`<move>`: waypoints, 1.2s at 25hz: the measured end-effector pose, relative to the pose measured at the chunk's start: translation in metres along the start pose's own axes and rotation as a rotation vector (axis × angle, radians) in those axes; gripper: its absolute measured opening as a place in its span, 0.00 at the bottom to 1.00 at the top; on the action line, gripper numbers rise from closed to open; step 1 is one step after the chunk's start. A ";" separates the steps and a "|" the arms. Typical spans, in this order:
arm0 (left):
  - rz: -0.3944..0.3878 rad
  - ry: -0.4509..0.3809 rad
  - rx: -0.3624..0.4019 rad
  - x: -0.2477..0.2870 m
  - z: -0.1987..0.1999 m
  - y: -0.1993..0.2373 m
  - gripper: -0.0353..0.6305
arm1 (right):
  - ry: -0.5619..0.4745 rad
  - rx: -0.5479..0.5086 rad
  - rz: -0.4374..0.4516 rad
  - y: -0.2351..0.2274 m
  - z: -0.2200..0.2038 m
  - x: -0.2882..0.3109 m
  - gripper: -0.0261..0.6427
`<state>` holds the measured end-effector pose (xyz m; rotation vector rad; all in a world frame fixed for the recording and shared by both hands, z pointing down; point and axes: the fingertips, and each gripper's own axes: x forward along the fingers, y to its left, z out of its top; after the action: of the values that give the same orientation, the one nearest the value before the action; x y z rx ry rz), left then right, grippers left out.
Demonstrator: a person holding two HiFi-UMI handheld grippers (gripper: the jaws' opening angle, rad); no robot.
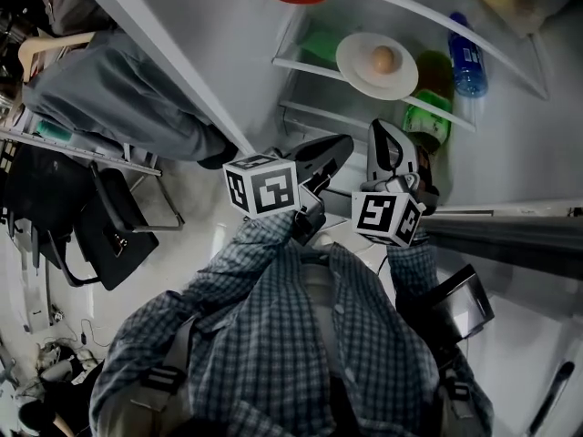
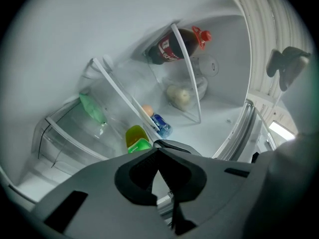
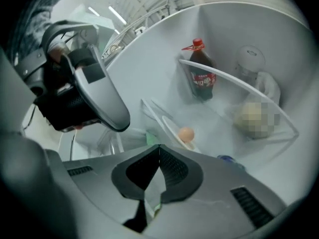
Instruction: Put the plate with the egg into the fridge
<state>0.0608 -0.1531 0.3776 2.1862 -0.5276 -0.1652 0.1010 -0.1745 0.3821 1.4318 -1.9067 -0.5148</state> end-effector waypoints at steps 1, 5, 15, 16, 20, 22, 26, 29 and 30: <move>0.005 0.008 0.010 0.000 -0.003 0.000 0.06 | -0.002 0.056 0.014 0.003 -0.001 -0.002 0.05; 0.035 0.043 0.086 -0.001 -0.012 0.002 0.06 | -0.008 0.277 0.064 0.013 -0.003 -0.008 0.05; 0.098 0.129 0.218 0.002 -0.038 0.008 0.06 | 0.035 0.541 0.141 0.036 -0.023 -0.015 0.05; 0.099 0.135 0.226 0.003 -0.041 0.008 0.06 | 0.038 0.554 0.148 0.038 -0.025 -0.016 0.05; 0.111 0.160 0.256 0.005 -0.050 0.011 0.06 | 0.047 0.610 0.179 0.046 -0.026 -0.018 0.05; 0.119 0.172 0.270 0.005 -0.054 0.014 0.06 | 0.051 0.618 0.189 0.049 -0.027 -0.019 0.05; 0.122 0.177 0.266 0.005 -0.057 0.016 0.06 | 0.063 0.609 0.199 0.054 -0.034 -0.020 0.05; 0.124 0.176 0.267 0.004 -0.056 0.016 0.06 | 0.068 0.629 0.205 0.055 -0.032 -0.020 0.05; 0.126 0.177 0.269 0.004 -0.055 0.016 0.06 | 0.069 0.630 0.207 0.055 -0.033 -0.020 0.05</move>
<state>0.0757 -0.1232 0.4248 2.3897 -0.6133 0.1755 0.0905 -0.1355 0.4358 1.5639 -2.2345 0.2610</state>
